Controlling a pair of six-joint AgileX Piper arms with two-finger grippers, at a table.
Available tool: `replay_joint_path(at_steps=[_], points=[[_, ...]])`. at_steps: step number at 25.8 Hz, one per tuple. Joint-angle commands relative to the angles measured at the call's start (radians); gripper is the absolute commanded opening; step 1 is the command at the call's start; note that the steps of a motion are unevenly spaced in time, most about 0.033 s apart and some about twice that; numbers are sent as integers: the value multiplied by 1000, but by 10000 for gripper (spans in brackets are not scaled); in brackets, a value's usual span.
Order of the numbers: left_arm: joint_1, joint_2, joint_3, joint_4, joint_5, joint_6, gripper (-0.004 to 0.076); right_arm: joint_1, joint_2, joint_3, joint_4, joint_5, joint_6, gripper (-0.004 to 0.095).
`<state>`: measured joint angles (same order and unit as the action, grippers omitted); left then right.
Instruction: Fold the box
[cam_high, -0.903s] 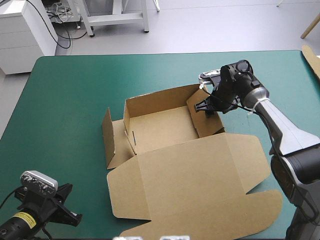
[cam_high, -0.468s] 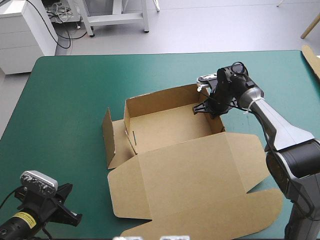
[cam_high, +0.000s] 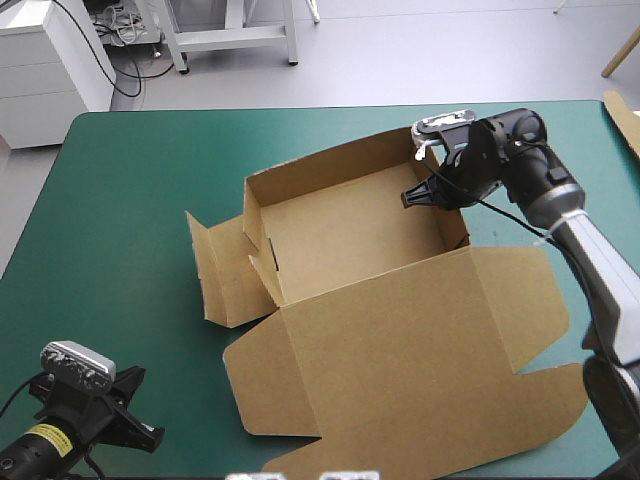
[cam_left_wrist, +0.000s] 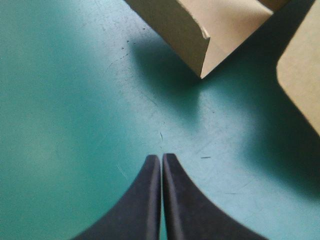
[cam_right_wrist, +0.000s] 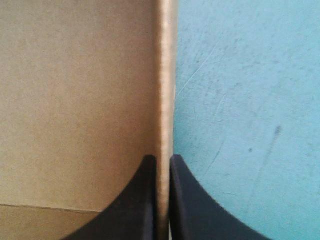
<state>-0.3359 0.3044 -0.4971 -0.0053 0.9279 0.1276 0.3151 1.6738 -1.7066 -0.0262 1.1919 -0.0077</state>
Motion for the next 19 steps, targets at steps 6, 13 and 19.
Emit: replay_joint_path(at_steps=[6, 13, 19], points=[[-7, 11, -30, -17, -65, 0, 182, -3, -290, -30, -29, -22, -7, -22], [-7, 11, -30, -30, -80, -1, 482, -3, -406, -29, -63, -22, -7, -22], [-7, 16, -32, -103, -116, -6, 482, -3, -416, -29, -61, -22, -2, -21]])
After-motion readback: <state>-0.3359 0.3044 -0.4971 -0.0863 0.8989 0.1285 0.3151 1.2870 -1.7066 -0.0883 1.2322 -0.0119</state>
